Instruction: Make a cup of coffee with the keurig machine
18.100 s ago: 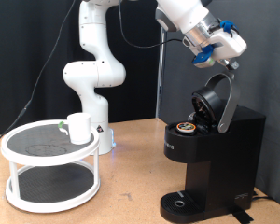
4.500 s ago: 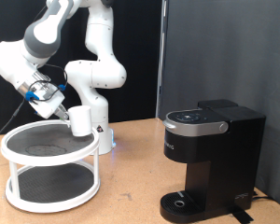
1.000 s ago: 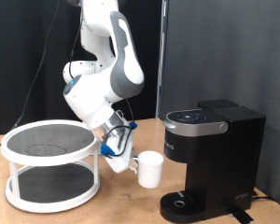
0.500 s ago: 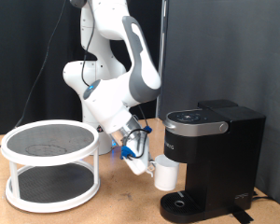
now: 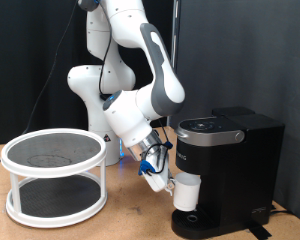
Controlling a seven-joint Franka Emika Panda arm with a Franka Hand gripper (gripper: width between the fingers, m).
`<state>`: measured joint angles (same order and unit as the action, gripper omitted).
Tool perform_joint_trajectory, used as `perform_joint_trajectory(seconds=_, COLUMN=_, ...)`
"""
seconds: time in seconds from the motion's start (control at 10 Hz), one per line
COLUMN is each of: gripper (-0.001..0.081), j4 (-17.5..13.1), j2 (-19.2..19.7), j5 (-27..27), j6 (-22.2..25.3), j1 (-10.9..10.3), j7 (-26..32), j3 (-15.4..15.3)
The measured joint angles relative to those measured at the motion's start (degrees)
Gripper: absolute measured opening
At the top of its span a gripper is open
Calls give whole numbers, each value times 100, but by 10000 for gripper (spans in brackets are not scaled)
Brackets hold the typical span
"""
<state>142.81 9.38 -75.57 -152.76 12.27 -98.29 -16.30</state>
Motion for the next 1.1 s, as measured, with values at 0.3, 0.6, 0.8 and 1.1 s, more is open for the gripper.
perform_joint_trajectory(seconds=0.3, gripper=6, j4=-204, j2=282, j5=-287, j6=-172, j1=1, j7=205, j3=-11)
perform_joint_trajectory(seconds=0.6, gripper=6, j4=-384, j2=517, j5=-384, j6=-211, j1=5, j7=337, j3=-11)
perform_joint_trajectory(seconds=0.8, gripper=93, j4=-426, j2=546, j5=-395, j6=-195, j1=14, j7=354, j3=-11)
perform_joint_trajectory(seconds=1.1, gripper=434, j4=-413, j2=547, j5=-365, j6=-18, j1=55, j7=349, j3=6)
